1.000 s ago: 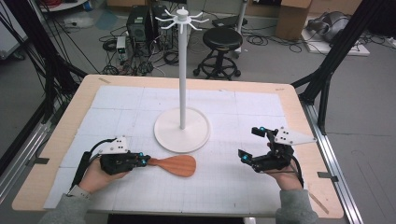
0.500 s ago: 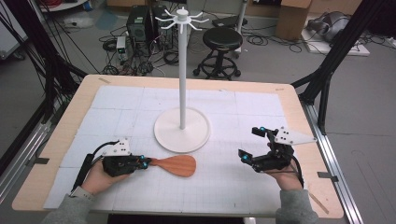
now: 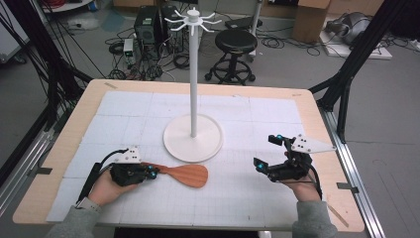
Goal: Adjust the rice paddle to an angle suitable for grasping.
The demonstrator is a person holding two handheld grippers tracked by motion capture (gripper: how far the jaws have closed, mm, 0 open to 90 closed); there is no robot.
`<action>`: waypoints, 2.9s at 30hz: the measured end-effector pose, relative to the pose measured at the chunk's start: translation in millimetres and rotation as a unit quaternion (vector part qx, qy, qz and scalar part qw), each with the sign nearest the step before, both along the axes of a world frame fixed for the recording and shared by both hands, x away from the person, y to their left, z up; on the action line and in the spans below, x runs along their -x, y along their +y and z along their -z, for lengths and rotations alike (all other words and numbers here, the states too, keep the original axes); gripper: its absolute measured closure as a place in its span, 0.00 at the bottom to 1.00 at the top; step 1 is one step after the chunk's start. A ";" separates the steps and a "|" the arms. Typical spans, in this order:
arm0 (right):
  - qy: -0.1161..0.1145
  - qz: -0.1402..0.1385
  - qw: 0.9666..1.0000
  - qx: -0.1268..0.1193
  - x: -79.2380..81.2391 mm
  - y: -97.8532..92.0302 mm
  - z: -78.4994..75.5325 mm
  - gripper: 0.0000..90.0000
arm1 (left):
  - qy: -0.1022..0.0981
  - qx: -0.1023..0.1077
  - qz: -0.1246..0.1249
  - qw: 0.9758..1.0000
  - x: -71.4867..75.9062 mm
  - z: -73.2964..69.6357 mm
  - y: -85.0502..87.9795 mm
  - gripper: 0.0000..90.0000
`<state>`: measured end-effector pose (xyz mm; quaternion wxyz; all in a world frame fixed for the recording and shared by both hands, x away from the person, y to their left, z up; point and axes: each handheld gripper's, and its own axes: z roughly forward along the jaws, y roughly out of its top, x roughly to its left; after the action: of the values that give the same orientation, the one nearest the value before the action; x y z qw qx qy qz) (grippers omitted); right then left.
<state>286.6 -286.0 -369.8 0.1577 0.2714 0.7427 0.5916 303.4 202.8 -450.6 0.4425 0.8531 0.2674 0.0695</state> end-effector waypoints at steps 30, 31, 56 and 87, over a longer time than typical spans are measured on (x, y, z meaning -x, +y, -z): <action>0.009 0.002 0.999 -0.045 -3.3 -3.6 -1.9 0.01 | -0.024 0.056 -0.040 0.997 -24.3 -14.8 -39.1 1.00; 0.009 0.002 0.999 -0.045 -3.3 -3.6 -1.9 0.01 | -0.024 0.056 -0.040 0.997 -24.3 -14.8 -39.1 1.00; 0.011 0.002 0.999 -0.051 -3.1 -5.9 -2.9 0.01 | 0.008 -0.011 -0.023 1.000 -33.4 -3.8 -64.9 1.00; 0.016 -0.003 0.999 -0.043 -3.6 -3.8 -1.1 0.01 | 0.005 -0.040 0.032 0.999 -3.0 -10.2 -81.4 1.00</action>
<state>290.2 -289.8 -368.6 0.1326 0.2850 0.7198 0.6189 306.3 121.3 -440.4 0.4092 0.8785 0.2388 0.0616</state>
